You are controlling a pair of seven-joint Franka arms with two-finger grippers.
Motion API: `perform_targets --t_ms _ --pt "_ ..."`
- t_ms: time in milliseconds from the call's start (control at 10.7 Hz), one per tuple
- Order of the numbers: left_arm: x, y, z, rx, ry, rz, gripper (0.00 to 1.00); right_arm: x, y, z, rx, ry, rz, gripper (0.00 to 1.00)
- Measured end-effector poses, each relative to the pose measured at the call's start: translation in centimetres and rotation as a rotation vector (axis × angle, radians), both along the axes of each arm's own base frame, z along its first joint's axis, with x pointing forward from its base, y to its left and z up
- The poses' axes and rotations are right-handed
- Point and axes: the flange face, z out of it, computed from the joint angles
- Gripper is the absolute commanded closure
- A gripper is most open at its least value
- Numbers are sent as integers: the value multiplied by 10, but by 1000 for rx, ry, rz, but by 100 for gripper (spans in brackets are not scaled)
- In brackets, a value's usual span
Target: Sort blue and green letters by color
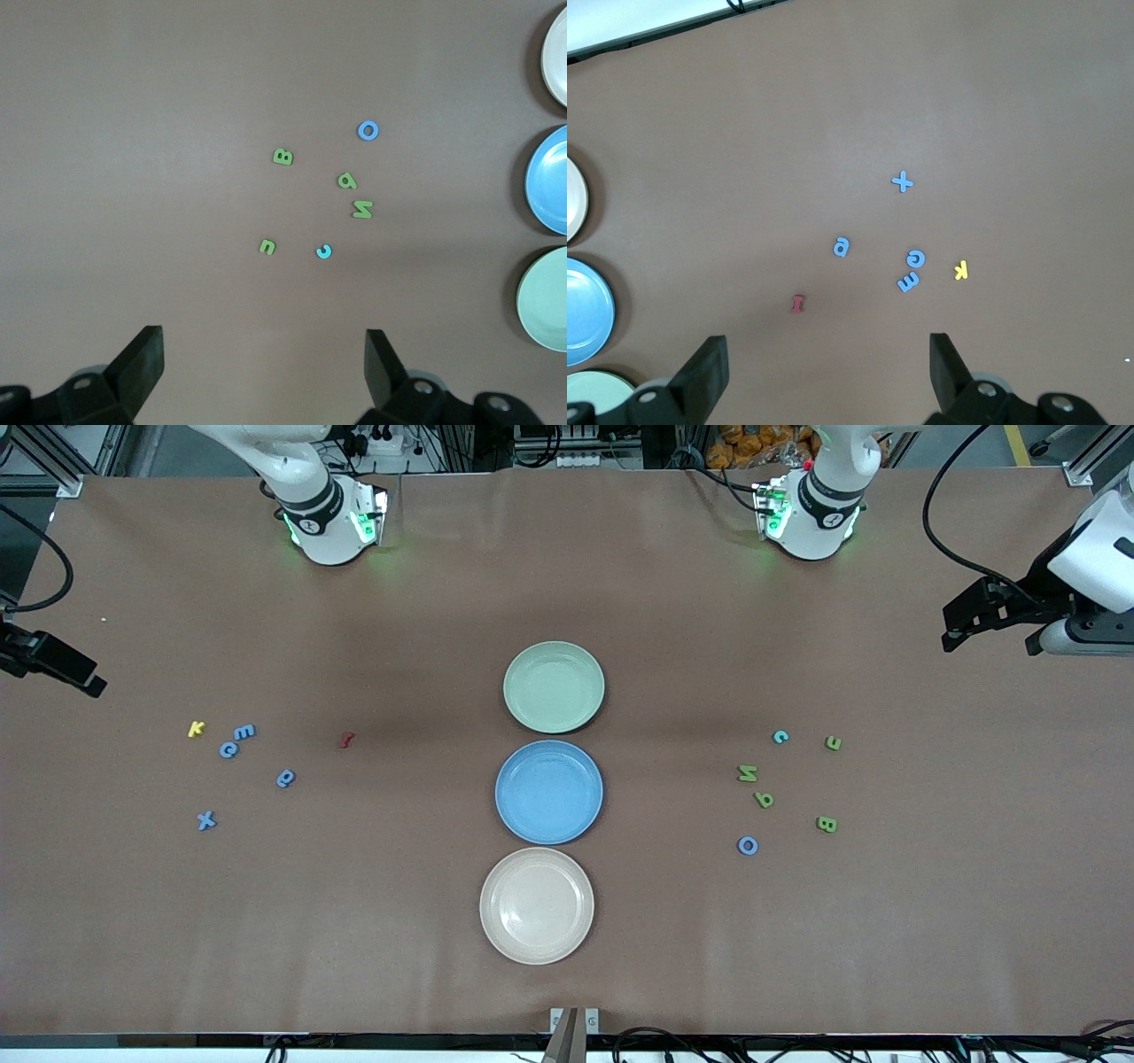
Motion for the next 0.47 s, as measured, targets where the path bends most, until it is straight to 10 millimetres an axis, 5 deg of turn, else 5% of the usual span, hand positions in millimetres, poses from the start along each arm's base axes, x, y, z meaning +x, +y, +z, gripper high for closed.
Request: perform_targets --t_ms 468 --pt "3 1 -9 1 17 0 0 -1 -9 -1 -1 1 -16 0"
